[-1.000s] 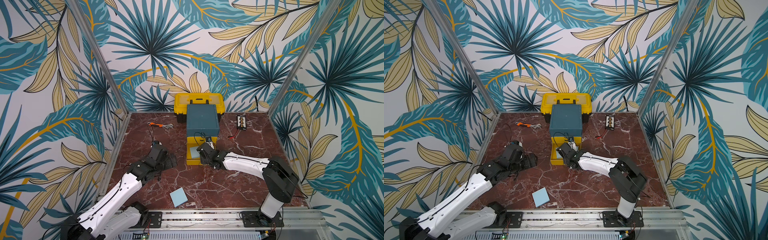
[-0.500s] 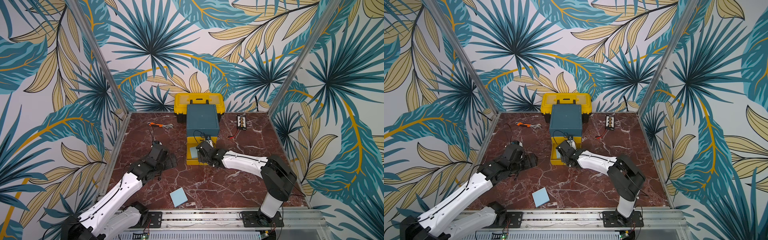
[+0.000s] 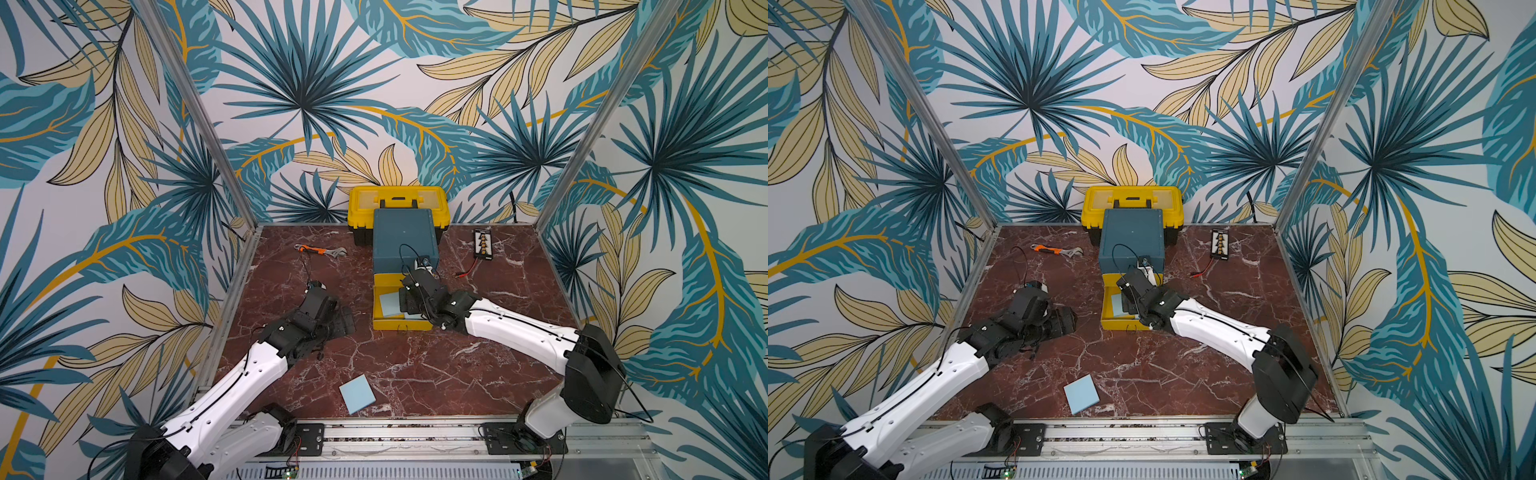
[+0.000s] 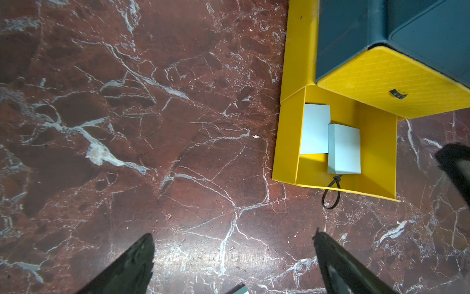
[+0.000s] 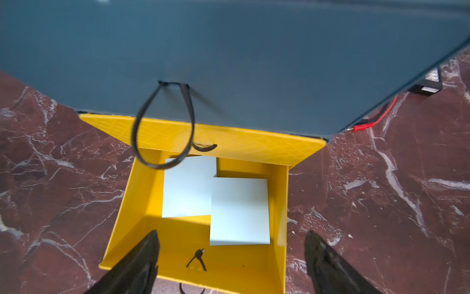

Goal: Please put the sticky notes in the drawer by color
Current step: Place the sticky notes in the drawer, then pick up the sticky notes from the center of the board.

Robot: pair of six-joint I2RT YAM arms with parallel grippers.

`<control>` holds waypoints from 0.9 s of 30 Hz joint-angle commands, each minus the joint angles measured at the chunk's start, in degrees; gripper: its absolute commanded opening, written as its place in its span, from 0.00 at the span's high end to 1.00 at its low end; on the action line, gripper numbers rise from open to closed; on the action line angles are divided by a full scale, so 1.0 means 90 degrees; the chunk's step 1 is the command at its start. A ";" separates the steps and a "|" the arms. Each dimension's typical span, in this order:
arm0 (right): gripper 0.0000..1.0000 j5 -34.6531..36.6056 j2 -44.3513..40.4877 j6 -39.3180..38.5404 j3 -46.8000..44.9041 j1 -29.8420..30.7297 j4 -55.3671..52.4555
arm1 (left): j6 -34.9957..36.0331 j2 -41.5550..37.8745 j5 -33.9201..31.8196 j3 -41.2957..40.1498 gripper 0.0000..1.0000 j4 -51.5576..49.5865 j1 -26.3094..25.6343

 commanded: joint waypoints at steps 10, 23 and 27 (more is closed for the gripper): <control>0.13 0.0216 -0.0833 0.0563 -0.0591 0.0797 -0.1614 | 0.0047 0.0490 0.0439 -0.0198 0.00 0.0552 0.0298; 0.12 0.0026 -0.0103 0.1637 -0.0282 0.2542 -0.2524 | -0.0046 0.0451 0.1147 -0.0475 0.00 0.0737 0.0727; 0.12 -0.0468 0.0467 0.1886 0.0006 0.2979 -0.2260 | -0.0216 0.0286 0.1411 -0.0733 0.00 0.0788 0.0997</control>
